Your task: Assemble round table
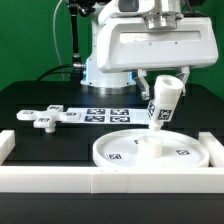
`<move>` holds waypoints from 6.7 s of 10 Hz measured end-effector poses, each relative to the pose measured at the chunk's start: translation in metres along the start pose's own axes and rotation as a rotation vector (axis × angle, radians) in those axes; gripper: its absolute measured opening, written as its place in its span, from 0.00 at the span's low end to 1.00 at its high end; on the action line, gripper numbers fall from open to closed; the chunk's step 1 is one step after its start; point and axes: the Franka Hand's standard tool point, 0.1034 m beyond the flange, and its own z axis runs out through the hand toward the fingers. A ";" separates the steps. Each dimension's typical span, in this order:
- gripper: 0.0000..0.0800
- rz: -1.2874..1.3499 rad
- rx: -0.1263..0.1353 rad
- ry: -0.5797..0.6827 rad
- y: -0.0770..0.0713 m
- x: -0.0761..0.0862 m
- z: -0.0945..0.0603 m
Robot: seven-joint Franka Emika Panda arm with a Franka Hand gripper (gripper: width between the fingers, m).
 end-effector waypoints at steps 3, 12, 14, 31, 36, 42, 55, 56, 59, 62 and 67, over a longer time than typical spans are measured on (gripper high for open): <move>0.51 -0.011 -0.043 0.089 0.005 -0.005 0.003; 0.51 -0.006 -0.033 0.058 0.001 -0.022 0.017; 0.51 -0.002 -0.032 0.049 0.004 -0.028 0.022; 0.81 -0.008 -0.062 0.085 0.020 -0.013 -0.003; 0.81 -0.007 -0.044 0.052 0.016 -0.017 0.001; 0.81 0.052 0.097 -0.247 -0.010 -0.021 0.000; 0.81 0.030 0.070 -0.327 -0.003 -0.018 0.003; 0.81 0.029 0.071 -0.327 -0.004 -0.018 0.003; 0.81 -0.003 0.076 -0.327 0.001 -0.019 0.006; 0.81 -0.020 0.080 -0.325 0.006 -0.017 0.006; 0.81 0.042 0.084 -0.382 0.012 -0.019 -0.004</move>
Offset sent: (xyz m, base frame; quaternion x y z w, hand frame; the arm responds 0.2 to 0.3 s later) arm -0.0040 0.0113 -0.0026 0.0287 -0.0143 0.0456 0.9984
